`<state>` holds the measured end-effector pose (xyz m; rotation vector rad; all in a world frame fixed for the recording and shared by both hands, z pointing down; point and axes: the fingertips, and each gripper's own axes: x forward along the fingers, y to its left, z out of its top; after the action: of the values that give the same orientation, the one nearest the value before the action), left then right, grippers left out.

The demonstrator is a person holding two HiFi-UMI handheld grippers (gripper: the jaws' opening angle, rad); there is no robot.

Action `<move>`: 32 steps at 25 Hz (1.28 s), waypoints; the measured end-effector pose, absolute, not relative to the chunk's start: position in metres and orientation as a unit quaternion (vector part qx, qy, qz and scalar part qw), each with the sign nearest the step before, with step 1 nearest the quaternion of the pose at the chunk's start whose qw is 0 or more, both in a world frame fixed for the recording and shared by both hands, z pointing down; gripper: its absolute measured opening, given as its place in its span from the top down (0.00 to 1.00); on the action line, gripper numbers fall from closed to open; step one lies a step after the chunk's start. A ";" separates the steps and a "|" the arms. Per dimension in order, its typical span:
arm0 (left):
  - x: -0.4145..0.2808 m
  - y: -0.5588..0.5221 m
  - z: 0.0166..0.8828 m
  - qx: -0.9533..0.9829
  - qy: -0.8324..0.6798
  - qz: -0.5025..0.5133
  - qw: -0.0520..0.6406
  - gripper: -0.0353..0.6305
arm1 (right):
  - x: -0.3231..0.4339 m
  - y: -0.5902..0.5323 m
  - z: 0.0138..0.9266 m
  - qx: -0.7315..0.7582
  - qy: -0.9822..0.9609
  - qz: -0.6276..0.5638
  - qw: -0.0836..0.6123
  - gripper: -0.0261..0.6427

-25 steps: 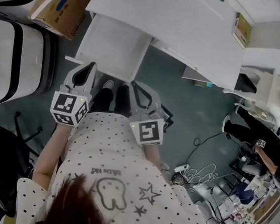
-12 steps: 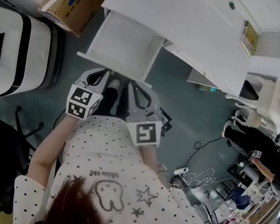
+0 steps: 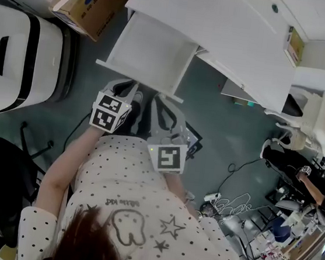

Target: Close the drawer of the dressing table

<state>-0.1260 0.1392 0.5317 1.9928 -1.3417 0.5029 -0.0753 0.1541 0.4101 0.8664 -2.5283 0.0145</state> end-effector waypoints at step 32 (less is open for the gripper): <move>-0.124 0.169 0.719 0.693 -0.450 0.359 0.434 0.76 | -0.059 0.176 0.427 0.336 -0.904 0.074 0.254 0.96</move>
<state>-0.1242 0.1687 0.7187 1.7259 -1.1196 0.8938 -0.0587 0.1758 0.4270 0.9129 -2.4560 0.2003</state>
